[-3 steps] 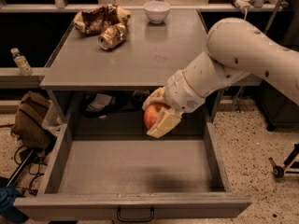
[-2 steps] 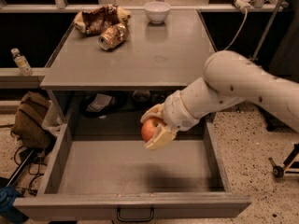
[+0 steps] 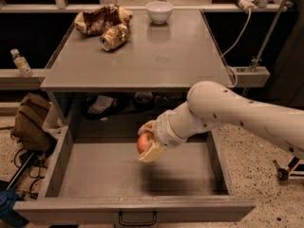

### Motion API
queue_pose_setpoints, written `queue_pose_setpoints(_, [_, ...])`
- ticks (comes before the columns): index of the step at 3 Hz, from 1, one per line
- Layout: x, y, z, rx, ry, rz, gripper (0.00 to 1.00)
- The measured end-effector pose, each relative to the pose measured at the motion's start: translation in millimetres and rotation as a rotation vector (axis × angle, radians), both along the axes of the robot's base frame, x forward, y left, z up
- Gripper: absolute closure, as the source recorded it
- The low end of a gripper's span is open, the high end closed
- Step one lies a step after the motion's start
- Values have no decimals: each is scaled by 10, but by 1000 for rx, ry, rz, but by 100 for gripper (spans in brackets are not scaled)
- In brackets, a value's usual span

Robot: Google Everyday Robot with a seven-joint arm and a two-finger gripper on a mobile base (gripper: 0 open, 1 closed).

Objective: Place apple into top drawer

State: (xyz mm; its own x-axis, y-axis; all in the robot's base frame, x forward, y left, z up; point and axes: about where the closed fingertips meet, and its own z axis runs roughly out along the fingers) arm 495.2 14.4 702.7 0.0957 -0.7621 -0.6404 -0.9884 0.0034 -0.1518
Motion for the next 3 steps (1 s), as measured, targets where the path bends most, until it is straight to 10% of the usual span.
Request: queue_pose_setpoints(3, [88, 187, -565, 81, -101, -46, 100])
